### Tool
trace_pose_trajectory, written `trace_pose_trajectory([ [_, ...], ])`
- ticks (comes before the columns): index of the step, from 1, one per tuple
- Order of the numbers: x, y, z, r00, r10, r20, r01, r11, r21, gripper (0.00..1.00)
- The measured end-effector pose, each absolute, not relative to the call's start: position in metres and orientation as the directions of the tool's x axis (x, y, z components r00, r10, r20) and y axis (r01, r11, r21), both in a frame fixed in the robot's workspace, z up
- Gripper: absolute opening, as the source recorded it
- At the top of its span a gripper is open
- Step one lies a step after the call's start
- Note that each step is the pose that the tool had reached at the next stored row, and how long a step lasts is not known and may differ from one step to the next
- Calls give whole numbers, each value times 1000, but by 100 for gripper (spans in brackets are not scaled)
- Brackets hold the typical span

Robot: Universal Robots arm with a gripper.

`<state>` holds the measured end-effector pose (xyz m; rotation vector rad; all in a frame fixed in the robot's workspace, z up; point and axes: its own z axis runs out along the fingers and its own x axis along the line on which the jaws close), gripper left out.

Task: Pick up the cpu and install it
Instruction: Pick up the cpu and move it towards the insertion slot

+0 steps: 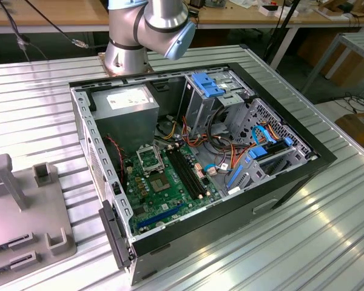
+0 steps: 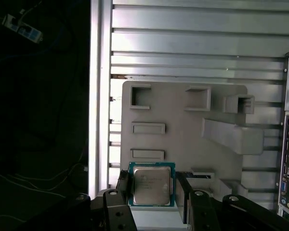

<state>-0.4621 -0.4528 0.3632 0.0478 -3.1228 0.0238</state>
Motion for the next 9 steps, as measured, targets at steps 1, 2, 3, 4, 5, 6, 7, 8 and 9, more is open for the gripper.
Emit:
trace_pose_trajectory([
  [1, -462, -453, 364, -999, -30, 19, -31, 999, -15, 47],
  [2, -462, -453, 366, -999, -30, 19, -31, 999, -15, 47],
  [3, -462, -453, 367, -999, -30, 19, -31, 999, -15, 47],
  [4, -462, -453, 369, -999, -30, 19, -31, 999, -15, 47],
  [5, -462, -453, 370, -999, -31, 19, -31, 999, -15, 47],
  [6, -462, -453, 371, -999, -31, 19, -31, 999, -15, 47],
  [7, -462, -453, 372, -999, -31, 19, -31, 999, -15, 47],
  [8, -462, -453, 373, -999, -30, 19, -31, 999, -15, 47],
  [9, -462, -453, 374, -999, -31, 19, -31, 999, -15, 47],
])
